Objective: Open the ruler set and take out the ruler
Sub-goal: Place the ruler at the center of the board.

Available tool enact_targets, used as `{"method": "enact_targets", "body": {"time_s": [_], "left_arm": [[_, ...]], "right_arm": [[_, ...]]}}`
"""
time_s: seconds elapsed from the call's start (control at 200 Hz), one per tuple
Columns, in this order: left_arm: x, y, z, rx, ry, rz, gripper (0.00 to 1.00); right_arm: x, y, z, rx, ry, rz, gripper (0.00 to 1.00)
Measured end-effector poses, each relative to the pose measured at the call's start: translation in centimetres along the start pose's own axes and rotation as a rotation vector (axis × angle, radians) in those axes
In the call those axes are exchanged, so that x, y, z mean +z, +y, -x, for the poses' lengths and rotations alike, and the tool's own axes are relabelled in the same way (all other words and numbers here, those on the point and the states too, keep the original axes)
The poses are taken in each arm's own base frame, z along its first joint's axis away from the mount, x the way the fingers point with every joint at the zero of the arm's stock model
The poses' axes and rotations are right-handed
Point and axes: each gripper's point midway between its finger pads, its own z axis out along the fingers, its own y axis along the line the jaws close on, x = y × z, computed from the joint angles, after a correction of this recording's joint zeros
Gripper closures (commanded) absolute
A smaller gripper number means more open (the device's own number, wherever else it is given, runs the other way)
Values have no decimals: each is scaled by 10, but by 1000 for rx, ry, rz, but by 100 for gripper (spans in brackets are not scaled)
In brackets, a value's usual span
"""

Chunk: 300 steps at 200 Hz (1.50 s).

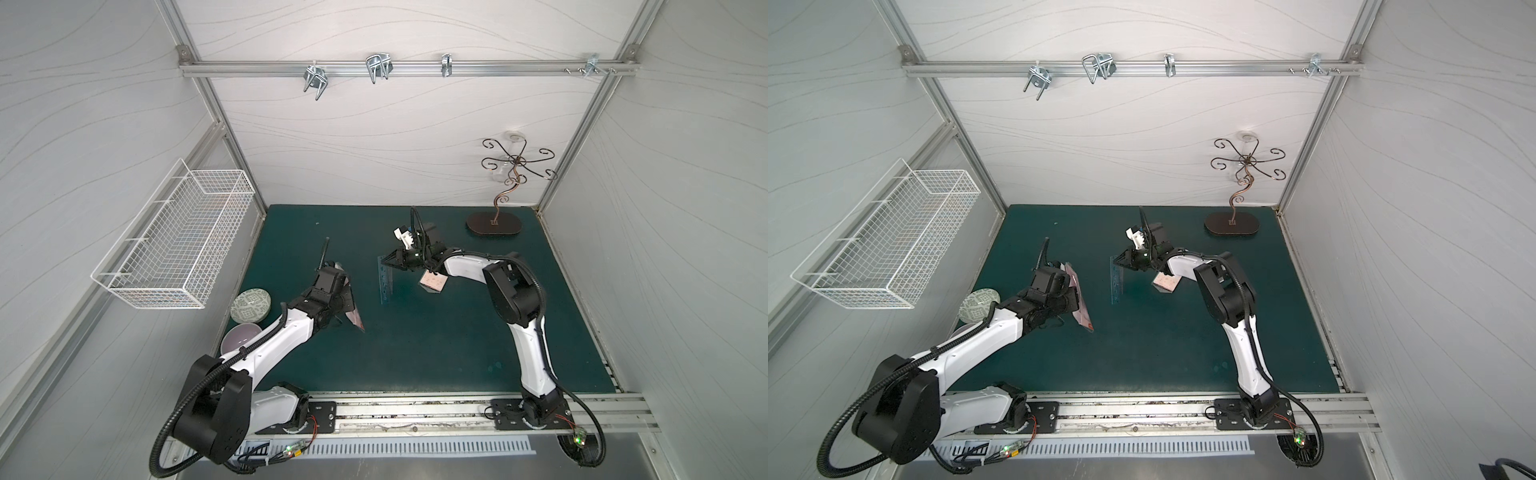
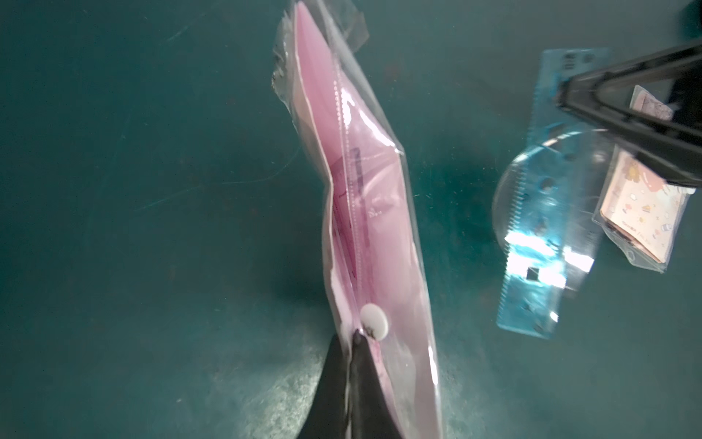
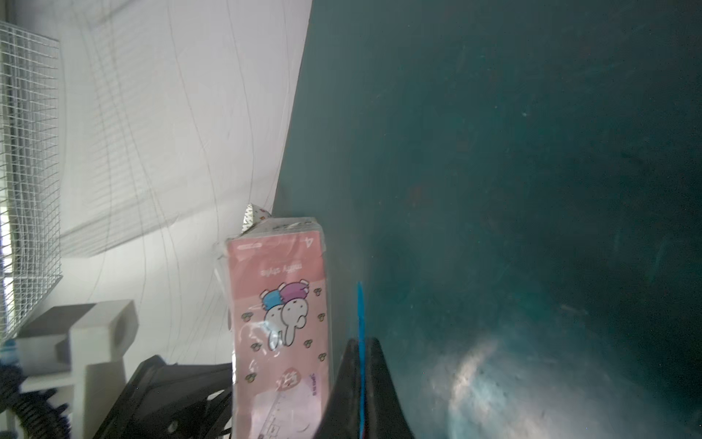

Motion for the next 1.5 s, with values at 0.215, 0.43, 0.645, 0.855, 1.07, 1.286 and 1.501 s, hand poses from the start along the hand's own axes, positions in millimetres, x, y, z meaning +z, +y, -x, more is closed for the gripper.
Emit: {"method": "enact_targets", "body": {"time_s": [0.215, 0.43, 0.645, 0.855, 1.07, 1.286, 1.501], "left_arm": [[-2, 1, 1, 3, -6, 4, 100], [-2, 1, 1, 13, -6, 4, 100], [-2, 1, 1, 17, -6, 4, 100], [0, 1, -1, 19, 2, 4, 100], [0, 0, -1, 19, 4, 1, 100], [0, 0, -1, 19, 6, -1, 100], [0, 3, -4, 19, 14, 15, 100]], "right_arm": [[22, -25, 7, 6, 32, -47, 57], [10, -49, 2, 46, 19, -164, 54], [-16, -47, -5, 47, 3, -229, 73], [-19, -48, -9, 33, 10, -234, 72], [-10, -45, -30, -37, 68, -309, 71], [11, -8, -44, -128, 123, -293, 65], [17, -3, -50, -124, 145, -268, 61]]}}
